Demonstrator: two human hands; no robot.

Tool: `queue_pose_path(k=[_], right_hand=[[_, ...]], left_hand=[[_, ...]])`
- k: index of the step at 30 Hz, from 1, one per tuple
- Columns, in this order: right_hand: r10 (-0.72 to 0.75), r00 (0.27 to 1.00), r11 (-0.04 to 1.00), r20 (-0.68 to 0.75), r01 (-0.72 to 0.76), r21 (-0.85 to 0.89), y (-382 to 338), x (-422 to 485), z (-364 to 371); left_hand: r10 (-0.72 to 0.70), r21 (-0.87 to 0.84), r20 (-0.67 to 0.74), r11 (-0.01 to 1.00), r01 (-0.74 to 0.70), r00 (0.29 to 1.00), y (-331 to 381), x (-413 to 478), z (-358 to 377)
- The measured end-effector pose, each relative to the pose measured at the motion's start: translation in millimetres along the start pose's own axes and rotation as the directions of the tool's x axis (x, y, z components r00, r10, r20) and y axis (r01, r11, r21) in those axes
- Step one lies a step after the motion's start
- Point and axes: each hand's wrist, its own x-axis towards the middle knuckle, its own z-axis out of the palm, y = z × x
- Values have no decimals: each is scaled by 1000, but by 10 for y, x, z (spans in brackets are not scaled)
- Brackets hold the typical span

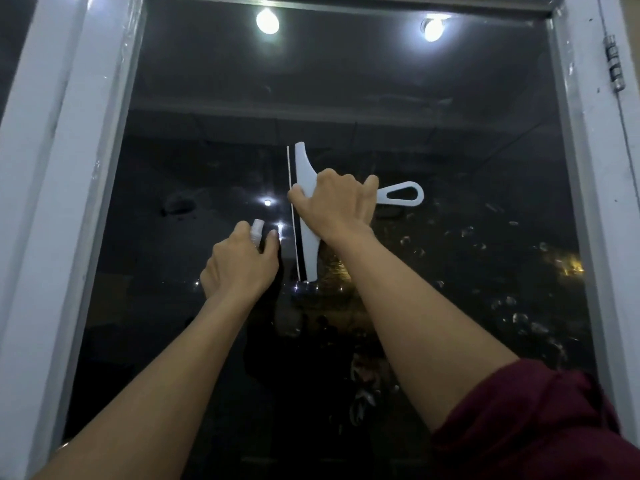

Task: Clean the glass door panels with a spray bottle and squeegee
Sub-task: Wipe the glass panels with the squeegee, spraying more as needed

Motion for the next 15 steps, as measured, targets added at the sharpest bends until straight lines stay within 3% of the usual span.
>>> queue_pose_path(k=[11,15], right_hand=[[110,989,994,94,-111,5,1377,-243,-264],[165,982,986,94,-164,-12,1499,-268,-378]], left_hand=[[16,50,-75,999,-12,997,4,-15,29],[25,70,-57,997,-21,998,12,-1,45]])
